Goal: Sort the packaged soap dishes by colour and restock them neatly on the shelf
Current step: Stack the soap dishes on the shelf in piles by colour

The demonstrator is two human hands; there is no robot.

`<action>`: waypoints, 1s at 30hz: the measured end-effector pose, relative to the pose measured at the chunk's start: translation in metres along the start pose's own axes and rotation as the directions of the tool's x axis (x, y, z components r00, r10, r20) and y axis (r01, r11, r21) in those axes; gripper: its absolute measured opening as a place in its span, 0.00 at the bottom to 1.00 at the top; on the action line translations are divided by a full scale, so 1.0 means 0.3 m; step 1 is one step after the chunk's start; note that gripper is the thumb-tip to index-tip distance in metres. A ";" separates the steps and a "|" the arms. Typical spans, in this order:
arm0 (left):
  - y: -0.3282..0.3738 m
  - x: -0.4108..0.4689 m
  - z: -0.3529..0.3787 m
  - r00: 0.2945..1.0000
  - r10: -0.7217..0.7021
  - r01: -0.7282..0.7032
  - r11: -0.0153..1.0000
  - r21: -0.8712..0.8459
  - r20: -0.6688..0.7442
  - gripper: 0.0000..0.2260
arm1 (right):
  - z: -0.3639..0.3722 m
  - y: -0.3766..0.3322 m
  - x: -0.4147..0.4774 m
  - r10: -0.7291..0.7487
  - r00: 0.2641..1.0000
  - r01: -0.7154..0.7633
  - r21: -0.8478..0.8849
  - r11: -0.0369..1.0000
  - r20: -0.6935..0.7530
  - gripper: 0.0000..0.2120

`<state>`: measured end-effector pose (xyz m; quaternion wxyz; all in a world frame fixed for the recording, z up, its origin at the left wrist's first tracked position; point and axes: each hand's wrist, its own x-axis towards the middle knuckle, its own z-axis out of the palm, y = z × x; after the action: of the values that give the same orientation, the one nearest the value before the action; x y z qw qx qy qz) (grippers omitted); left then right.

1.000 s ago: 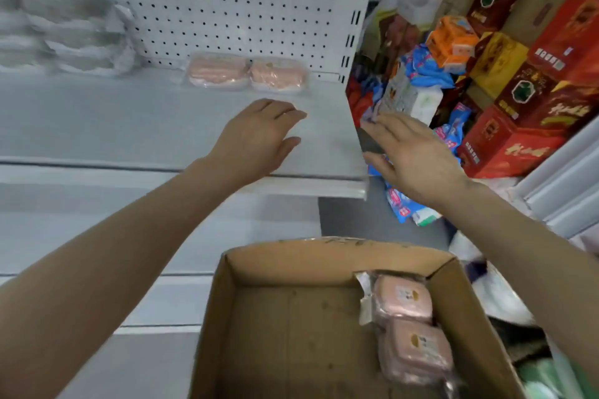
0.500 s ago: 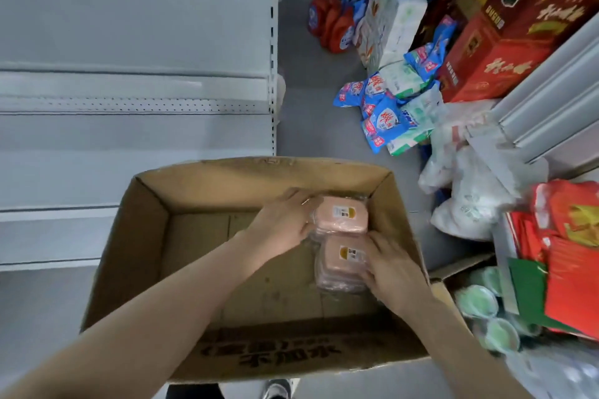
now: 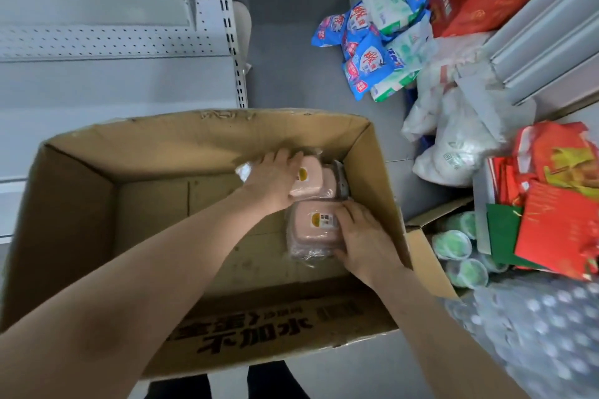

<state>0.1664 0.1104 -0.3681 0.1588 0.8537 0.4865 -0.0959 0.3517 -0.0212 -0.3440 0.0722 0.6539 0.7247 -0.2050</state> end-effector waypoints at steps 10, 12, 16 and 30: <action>-0.229 -0.319 0.072 0.971 -0.239 0.235 0.952 -0.197 0.003 0.38 | 0.010 -0.040 0.120 -0.018 0.994 0.033 -0.136 0.990 0.109 0.48; -0.232 -0.343 0.064 0.972 -0.233 0.228 0.950 -0.215 0.002 0.38 | -0.014 -0.058 0.127 0.020 0.994 -0.009 -0.107 0.994 0.110 0.48; -0.223 -0.399 -0.010 0.969 -0.245 0.231 0.945 -0.230 -0.034 0.39 | -0.100 -0.121 0.119 0.017 1.000 -0.016 -0.094 0.995 0.009 0.46; -0.408 -0.815 -0.453 0.856 -0.335 0.286 0.941 -0.178 -0.394 0.36 | -0.584 -0.554 0.085 -0.409 0.792 0.361 -0.191 0.913 -0.454 0.41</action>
<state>-0.0620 0.0227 -0.1856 0.0813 0.7540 0.6452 0.0929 0.2145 0.0609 -0.1611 -0.1239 0.5185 0.8460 -0.0108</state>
